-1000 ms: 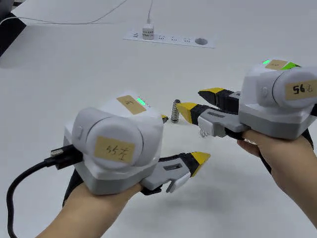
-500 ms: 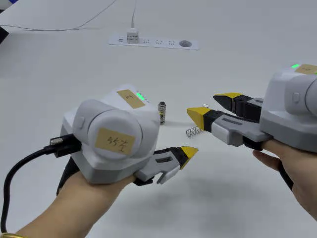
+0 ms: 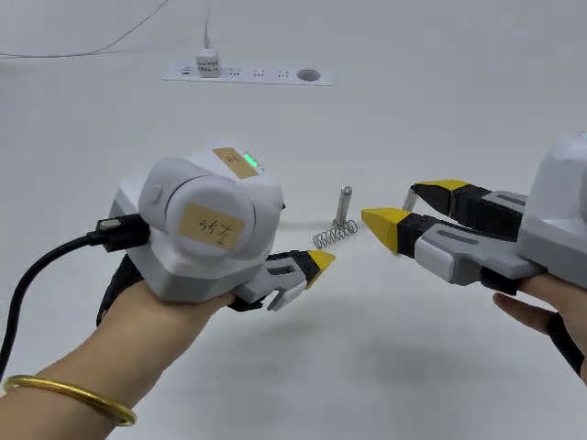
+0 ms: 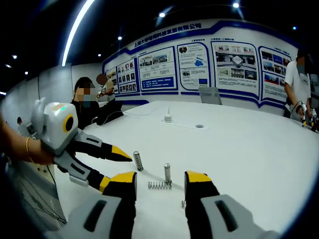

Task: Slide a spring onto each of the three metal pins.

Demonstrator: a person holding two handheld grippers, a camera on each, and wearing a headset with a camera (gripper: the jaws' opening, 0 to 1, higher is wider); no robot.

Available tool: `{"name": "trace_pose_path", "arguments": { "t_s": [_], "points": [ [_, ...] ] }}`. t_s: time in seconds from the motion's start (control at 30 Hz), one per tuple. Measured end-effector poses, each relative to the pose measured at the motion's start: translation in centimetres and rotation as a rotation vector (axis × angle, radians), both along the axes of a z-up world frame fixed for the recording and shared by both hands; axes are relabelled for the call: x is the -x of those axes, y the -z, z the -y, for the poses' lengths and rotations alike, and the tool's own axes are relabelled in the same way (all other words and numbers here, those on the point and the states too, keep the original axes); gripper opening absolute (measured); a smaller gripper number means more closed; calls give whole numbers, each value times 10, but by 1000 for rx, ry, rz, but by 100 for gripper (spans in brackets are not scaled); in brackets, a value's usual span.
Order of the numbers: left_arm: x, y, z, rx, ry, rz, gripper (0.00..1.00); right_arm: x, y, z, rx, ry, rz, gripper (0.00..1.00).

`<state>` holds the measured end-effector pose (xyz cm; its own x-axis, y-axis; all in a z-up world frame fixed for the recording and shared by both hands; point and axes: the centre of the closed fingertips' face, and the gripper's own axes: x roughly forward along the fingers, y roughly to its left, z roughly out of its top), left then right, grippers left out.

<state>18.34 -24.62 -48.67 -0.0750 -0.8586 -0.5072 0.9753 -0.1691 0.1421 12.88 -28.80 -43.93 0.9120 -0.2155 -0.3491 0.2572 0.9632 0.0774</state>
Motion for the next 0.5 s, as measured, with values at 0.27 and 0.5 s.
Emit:
{"name": "trace_pose_path", "arguments": {
  "t_s": [0.27, 0.5],
  "points": [
    [-2, 16, 14, -33, 8, -38, 39, 11, 6, -1, -5, -3, -11, 41],
    [-6, 24, 24, -42, 15, -43, 33, 18, 9, -2, -4, -8, -22, 41]
  ]
}}
